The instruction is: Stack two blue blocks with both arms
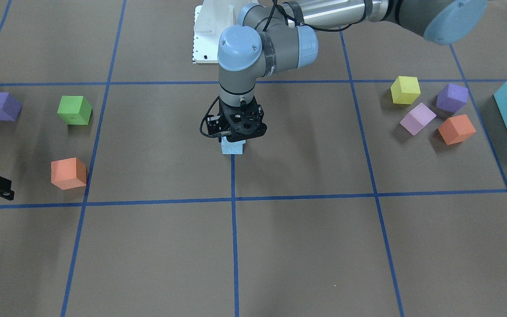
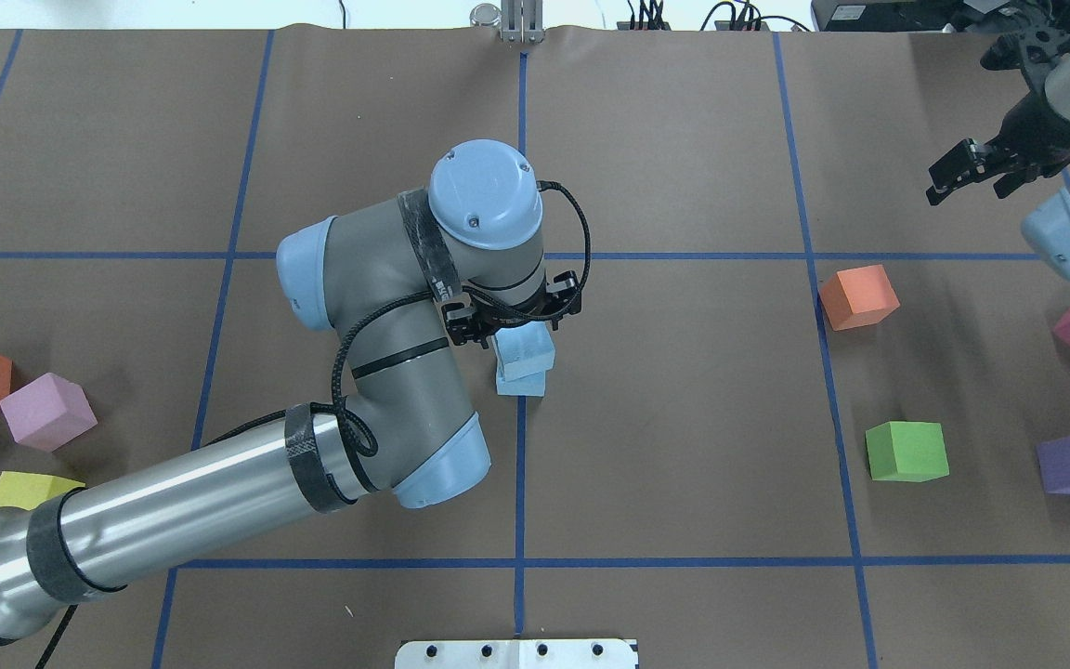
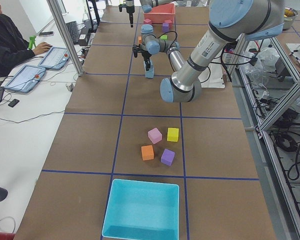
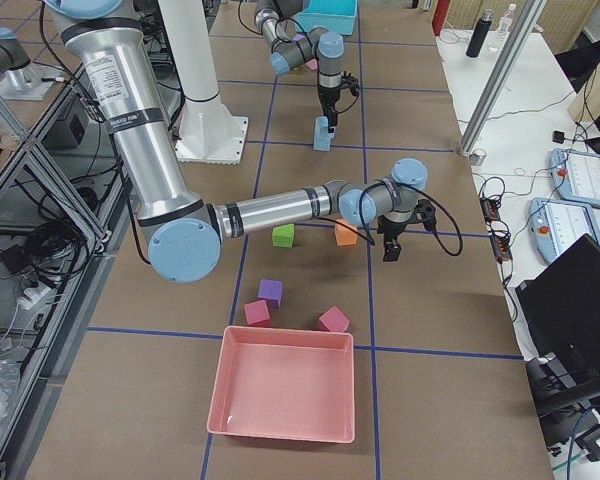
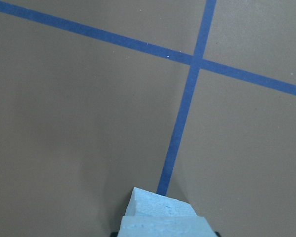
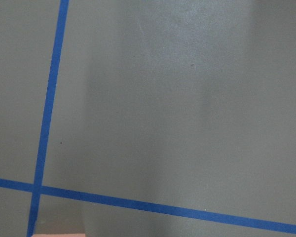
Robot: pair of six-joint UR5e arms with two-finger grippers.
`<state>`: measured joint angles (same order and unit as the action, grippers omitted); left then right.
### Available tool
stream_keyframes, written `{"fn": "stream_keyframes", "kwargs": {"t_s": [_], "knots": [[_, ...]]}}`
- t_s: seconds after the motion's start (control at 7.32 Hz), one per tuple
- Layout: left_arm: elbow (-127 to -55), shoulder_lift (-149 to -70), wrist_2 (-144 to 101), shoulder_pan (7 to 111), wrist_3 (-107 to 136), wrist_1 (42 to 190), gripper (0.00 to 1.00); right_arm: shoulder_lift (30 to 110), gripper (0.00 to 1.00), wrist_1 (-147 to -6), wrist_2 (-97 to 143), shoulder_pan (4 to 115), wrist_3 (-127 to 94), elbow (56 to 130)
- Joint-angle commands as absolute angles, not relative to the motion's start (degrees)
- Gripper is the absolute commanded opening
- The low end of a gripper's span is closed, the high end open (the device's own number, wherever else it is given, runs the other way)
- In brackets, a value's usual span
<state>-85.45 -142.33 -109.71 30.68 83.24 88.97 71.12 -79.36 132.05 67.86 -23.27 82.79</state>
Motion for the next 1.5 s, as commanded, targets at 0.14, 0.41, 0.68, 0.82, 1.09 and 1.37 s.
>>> {"fn": "stream_keyframes", "kwargs": {"t_s": [0.14, 0.41, 0.68, 0.82, 1.09, 1.37], "knots": [[-100.8, -136.8, -123.3, 46.9, 63.1, 74.0, 0.98, 71.4, 1.0, -79.4, 132.7, 67.9, -23.4, 82.9], [-106.0, -125.6, -127.0, 59.1, 44.3, 72.6, 0.98, 71.3, 1.0, -79.4, 132.8, 67.9, -23.7, 83.0], [-106.5, -118.1, -130.1, 68.6, 27.7, 72.6, 0.98, 70.3, 1.0, -79.3, 132.6, 67.9, -23.7, 83.1], [-106.5, -113.1, -132.7, 73.6, 19.3, 72.8, 0.98, 70.1, 1.0, -79.4, 132.7, 68.1, -23.6, 83.1], [-106.7, -102.8, -134.2, 81.3, 7.6, 75.4, 0.98, 70.8, 1.0, -79.4, 133.0, 69.1, -23.6, 83.3], [-106.4, -92.3, -137.0, 85.3, 6.4, 86.3, 0.98, 72.4, 1.0, -80.1, 132.9, 69.9, -23.6, 85.8]]}}
